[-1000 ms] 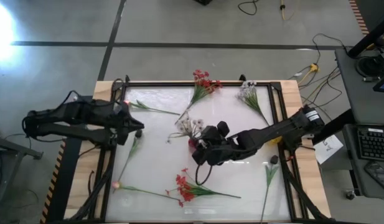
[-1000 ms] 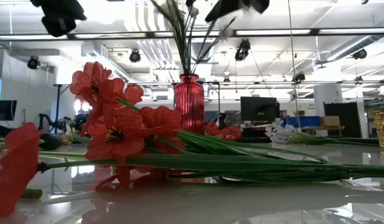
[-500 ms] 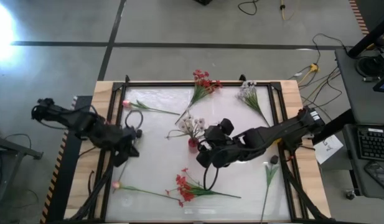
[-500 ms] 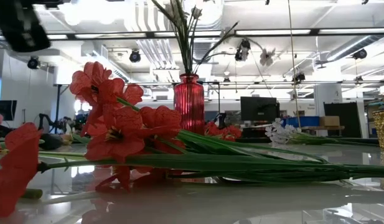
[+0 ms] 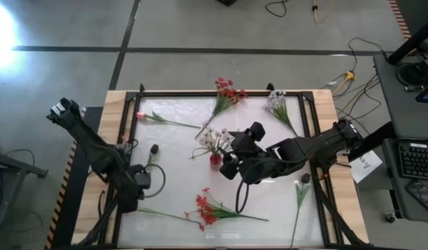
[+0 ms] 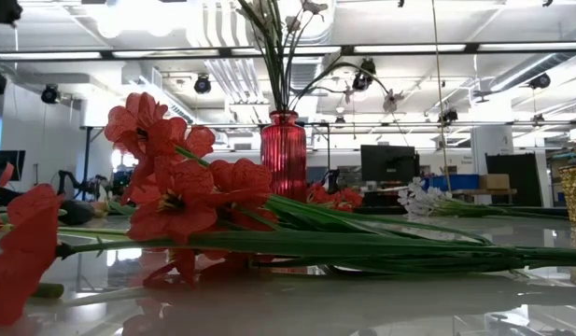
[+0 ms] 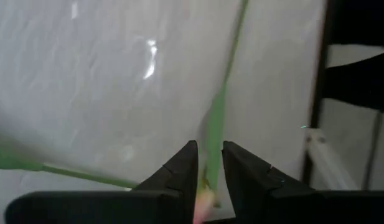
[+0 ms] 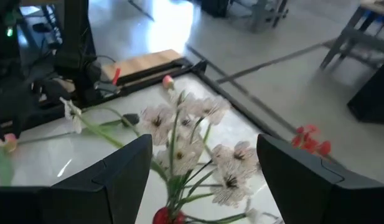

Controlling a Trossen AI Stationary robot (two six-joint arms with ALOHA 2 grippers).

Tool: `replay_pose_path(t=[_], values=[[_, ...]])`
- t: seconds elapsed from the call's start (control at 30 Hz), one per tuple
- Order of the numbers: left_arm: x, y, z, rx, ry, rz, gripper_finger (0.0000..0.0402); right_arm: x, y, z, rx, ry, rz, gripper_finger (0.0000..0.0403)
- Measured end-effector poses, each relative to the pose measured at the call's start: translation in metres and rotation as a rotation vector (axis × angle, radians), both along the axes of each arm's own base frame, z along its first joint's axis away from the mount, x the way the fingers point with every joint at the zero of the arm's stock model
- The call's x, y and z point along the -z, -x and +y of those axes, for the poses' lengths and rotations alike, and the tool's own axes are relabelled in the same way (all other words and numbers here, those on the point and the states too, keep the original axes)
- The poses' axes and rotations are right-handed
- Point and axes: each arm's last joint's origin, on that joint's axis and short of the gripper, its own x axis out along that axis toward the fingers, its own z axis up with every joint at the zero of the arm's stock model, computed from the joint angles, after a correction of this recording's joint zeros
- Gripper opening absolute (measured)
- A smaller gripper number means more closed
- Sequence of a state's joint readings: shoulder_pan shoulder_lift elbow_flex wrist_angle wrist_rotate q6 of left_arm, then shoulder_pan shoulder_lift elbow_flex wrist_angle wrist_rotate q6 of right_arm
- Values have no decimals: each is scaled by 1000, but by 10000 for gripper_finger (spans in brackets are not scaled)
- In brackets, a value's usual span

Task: Sort flowers into vase by color
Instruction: Put the bottom pink flower into the red vase

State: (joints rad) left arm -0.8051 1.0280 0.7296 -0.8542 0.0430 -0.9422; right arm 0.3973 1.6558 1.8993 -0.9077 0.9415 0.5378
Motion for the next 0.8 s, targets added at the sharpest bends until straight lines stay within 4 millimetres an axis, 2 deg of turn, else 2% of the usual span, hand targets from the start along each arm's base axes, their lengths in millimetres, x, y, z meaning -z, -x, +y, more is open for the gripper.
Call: replay_pose_path(t=[0.3,0.4,0.53,0.8], values=[[35,-18,-21,153,-169,114,138,-4,4,3,-6,4,-9,281],[48,-23,-34,255,-193,124,140,-9,9,5,-1,13,-27,281],[54,-29,-52,364,-219,115,138,-16,17,9,-1,20,-53,281],[82,-35,-74,433,-196,203,137,-30,32,7,21,27,-108,281]])
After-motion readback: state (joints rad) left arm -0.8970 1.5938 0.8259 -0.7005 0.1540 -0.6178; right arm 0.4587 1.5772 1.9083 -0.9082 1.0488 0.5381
